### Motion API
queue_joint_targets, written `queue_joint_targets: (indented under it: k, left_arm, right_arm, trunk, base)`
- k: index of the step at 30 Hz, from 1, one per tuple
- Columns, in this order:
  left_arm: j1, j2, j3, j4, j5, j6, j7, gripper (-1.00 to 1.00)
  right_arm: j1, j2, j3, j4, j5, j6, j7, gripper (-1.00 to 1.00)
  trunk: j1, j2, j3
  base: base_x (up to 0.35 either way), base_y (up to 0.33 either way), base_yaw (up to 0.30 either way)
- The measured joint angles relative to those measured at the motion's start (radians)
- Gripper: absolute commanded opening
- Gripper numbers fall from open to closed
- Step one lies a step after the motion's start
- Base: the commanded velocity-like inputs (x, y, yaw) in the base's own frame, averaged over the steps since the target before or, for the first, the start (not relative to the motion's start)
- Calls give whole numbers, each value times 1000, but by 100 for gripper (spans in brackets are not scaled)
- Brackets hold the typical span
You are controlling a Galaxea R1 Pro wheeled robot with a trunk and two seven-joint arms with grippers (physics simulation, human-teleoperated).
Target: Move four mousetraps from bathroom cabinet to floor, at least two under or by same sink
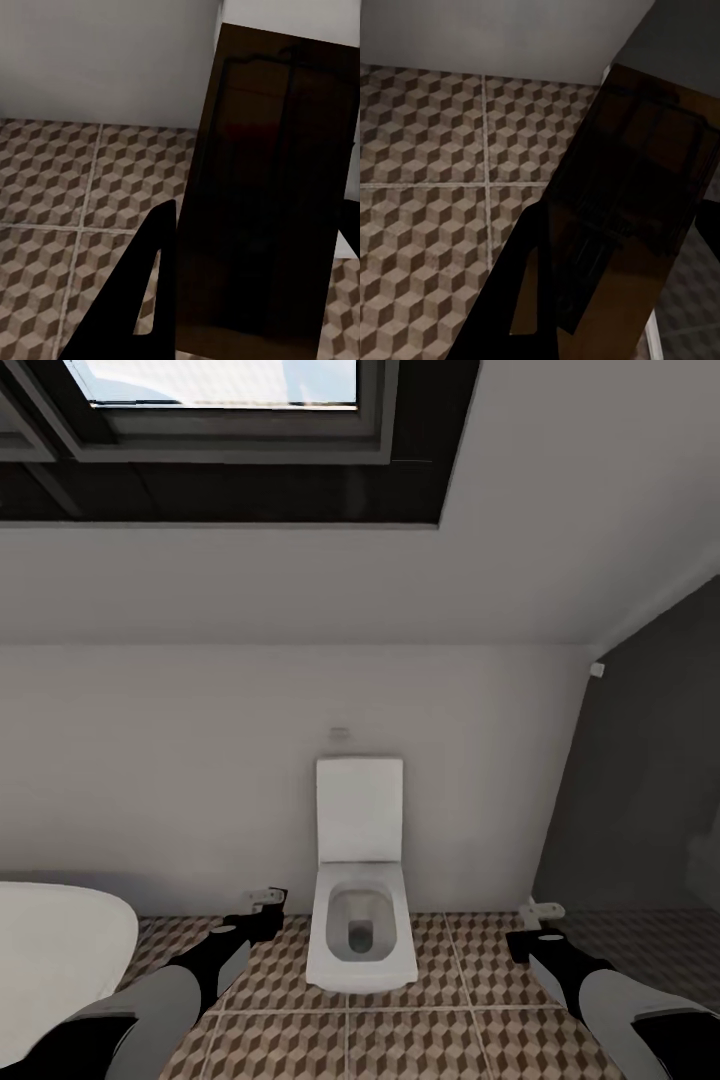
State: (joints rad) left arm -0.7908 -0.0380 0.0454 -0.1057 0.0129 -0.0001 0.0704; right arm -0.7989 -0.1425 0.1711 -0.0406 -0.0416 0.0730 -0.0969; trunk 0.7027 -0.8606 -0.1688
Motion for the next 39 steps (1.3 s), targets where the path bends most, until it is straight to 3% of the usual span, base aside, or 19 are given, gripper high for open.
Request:
queue_joint_targets:
  k: [39]
  left_arm:
    - [0, 0, 0, 0, 0, 0, 0, -100]
  right_arm:
    - [0, 1, -2, -1, -10, 6, 5, -100]
  trunk:
    - [150, -273, -128]
  base:
    - [0, 0, 8]
